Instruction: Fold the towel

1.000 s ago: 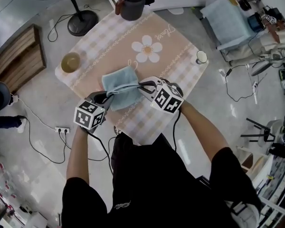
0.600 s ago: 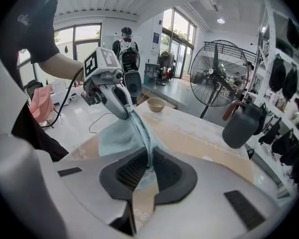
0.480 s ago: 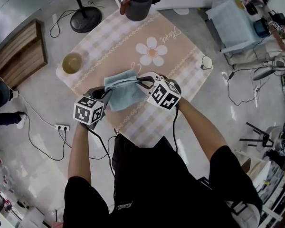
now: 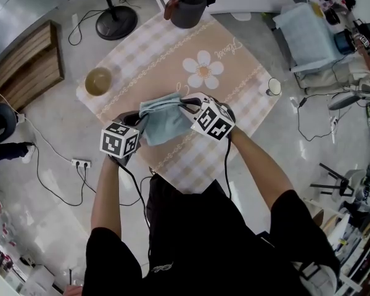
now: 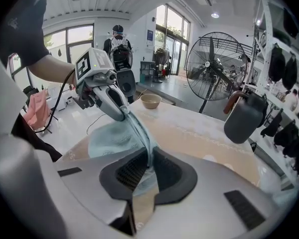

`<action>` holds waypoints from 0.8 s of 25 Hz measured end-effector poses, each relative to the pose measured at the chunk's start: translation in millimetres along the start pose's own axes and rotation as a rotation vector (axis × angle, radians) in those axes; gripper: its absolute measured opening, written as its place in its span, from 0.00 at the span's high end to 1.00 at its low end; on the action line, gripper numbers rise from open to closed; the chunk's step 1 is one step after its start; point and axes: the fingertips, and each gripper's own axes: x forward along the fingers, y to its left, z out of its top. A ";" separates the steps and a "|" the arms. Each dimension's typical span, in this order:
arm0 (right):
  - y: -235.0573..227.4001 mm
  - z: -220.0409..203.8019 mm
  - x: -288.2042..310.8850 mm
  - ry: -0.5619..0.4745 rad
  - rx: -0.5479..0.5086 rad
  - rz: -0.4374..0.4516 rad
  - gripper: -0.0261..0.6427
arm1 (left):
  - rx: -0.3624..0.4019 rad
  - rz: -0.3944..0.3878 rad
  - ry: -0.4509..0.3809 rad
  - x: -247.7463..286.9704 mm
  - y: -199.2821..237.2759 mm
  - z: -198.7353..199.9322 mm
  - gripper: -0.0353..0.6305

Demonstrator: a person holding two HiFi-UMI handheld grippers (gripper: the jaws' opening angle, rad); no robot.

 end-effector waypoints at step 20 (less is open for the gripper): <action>-6.6 -9.6 3.8 -0.106 0.295 -0.103 0.64 | -0.102 0.127 -0.112 -12.5 18.9 -2.1 0.58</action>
